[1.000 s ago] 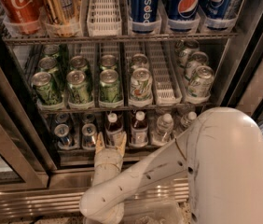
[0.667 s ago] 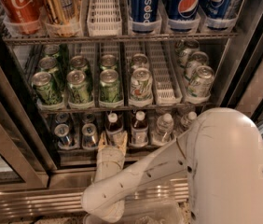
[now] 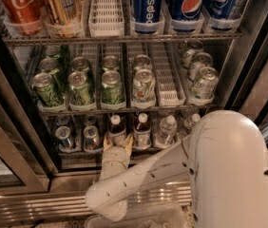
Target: Pick blue plastic bottle from bottom shelf of fridge
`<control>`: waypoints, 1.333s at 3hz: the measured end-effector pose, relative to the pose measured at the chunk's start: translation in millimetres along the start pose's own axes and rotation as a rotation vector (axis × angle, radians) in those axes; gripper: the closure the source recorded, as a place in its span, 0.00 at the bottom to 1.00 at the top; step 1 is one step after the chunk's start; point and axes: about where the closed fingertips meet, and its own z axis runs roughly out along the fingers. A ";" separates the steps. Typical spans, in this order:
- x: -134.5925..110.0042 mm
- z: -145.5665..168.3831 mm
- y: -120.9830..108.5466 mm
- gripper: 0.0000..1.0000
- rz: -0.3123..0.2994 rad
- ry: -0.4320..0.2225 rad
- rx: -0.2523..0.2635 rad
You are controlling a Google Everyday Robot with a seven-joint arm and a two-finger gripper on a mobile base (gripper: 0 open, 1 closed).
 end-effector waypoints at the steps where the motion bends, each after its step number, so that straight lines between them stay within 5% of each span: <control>1: -3.3 0.2 1.4 0.54 -0.006 -0.019 -0.010; 3: -19.6 -13.2 8.2 0.99 0.017 -0.063 -0.042; 4: -25.1 -16.3 8.5 1.00 0.029 -0.078 -0.047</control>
Offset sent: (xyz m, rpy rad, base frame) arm -0.0145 0.0052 0.0367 -0.0039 -0.1250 0.0146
